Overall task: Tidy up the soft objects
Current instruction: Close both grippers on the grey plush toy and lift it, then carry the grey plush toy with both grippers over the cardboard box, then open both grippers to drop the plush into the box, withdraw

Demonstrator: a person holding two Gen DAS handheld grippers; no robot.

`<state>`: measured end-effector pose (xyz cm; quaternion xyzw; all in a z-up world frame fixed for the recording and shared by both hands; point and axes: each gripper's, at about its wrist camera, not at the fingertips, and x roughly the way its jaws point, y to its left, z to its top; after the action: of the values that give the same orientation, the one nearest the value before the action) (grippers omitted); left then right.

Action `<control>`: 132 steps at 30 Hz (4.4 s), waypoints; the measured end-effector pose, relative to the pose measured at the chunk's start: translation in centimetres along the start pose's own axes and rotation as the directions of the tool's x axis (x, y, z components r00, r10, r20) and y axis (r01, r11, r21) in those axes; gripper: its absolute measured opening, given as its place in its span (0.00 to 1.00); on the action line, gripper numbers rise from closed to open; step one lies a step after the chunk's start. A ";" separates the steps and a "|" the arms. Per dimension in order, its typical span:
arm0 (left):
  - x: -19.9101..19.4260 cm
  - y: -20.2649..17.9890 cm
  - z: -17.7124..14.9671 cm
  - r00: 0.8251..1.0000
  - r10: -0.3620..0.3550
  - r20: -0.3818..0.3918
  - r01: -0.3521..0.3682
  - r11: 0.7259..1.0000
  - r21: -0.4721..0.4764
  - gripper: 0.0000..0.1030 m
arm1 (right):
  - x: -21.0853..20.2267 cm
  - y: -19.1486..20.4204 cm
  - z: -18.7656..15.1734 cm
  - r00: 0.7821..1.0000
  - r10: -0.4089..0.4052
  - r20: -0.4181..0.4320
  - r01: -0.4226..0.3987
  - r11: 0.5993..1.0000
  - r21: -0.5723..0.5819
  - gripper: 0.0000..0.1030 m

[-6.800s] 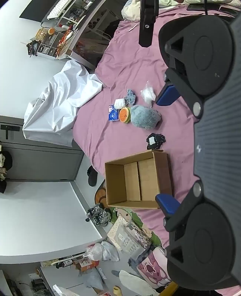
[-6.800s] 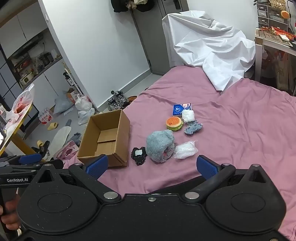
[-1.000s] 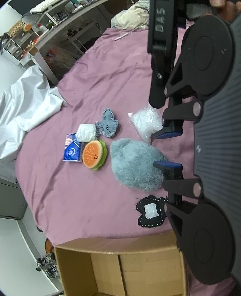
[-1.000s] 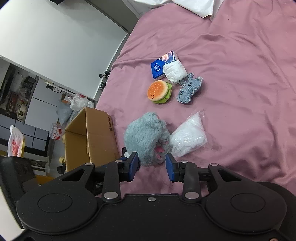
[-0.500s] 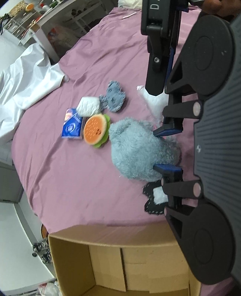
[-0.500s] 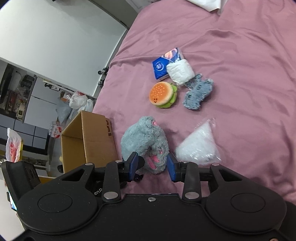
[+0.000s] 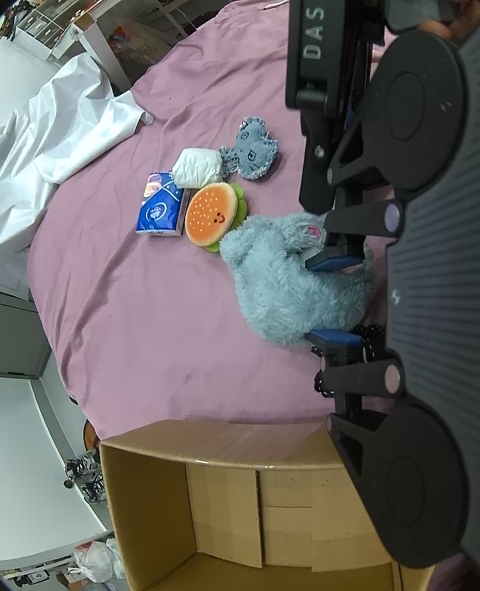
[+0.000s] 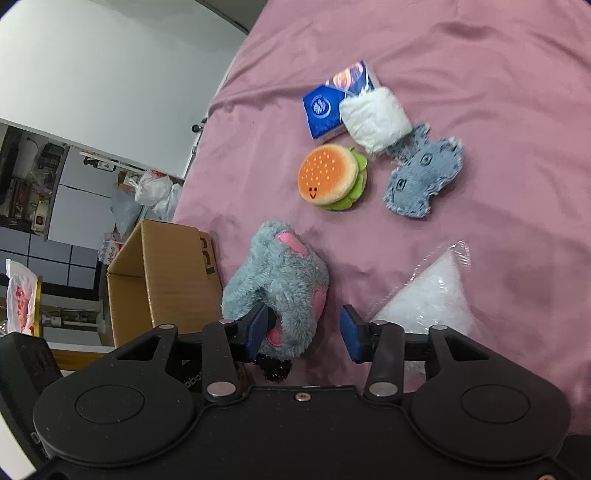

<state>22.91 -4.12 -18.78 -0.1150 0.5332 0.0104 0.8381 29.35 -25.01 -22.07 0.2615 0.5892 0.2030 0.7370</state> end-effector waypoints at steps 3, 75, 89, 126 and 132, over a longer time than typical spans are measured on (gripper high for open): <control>0.2 0.3 0.2 1.000 -0.006 -0.005 0.006 1.000 -0.018 0.28 | 0.8 -0.3 0.2 1.000 0.006 -0.023 -0.006 1.000 0.015 0.44; -13.3 13.8 1.8 0.949 -0.130 0.289 0.192 0.962 -0.195 0.23 | -0.8 17.6 -3.0 0.987 0.079 0.138 -0.041 0.965 -0.258 0.32; -10.2 17.7 3.3 0.966 -0.107 0.237 0.170 0.949 -0.267 0.12 | 3.9 18.9 -2.1 0.995 0.051 0.083 -0.028 0.967 -0.252 0.33; -10.4 20.4 4.6 0.985 0.033 0.169 0.029 0.937 -0.347 0.49 | 2.9 18.5 -1.3 0.995 0.050 0.089 -0.034 0.984 -0.173 0.79; -12.1 19.1 3.8 0.977 0.080 0.200 -0.011 0.945 -0.326 0.66 | 0.3 17.9 -2.2 0.991 0.023 0.135 0.006 0.977 -0.213 0.88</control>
<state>18.37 16.50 -9.89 -0.2364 0.4351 0.1292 0.8591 27.48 -10.51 -11.49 0.1970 0.5110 0.2494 0.7987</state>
